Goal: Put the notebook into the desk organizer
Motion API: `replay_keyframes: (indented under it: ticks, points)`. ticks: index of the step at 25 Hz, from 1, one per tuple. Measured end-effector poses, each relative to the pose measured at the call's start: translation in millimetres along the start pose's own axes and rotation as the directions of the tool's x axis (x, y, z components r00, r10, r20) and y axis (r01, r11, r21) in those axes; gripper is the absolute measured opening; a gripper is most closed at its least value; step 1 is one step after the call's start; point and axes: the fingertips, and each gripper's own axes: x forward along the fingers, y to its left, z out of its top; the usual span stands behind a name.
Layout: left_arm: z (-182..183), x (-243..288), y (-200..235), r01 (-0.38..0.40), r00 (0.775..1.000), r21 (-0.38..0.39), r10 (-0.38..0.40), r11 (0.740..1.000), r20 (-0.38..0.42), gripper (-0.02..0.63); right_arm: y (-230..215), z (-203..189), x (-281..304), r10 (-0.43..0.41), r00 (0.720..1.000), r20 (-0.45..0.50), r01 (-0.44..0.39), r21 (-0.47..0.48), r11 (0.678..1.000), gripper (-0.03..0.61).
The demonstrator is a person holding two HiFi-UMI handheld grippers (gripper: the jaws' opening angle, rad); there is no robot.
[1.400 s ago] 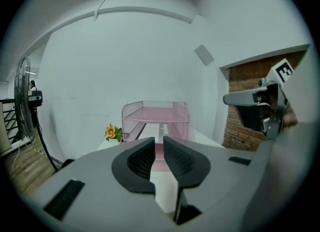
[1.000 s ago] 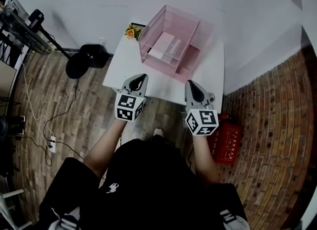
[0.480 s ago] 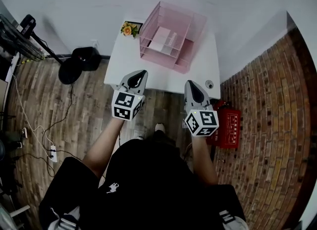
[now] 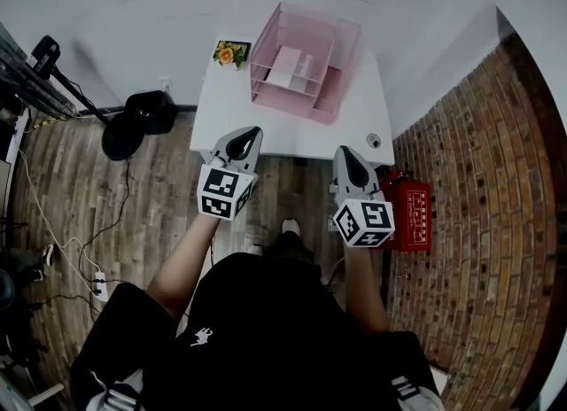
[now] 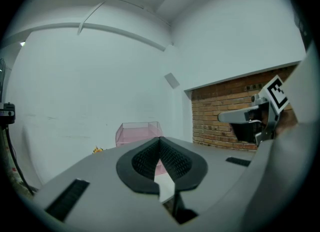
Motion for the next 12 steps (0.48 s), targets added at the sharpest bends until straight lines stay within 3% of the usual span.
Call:
replay_keyframes:
  ticks: [12]
  points:
    - [1, -15, 10, 0.001, 1.0, 0.014, -0.001, 1.0, 0.005, 0.003, 14, 5, -2, -0.016, 1.0, 0.012, 0.017, -0.006, 1.0, 0.003]
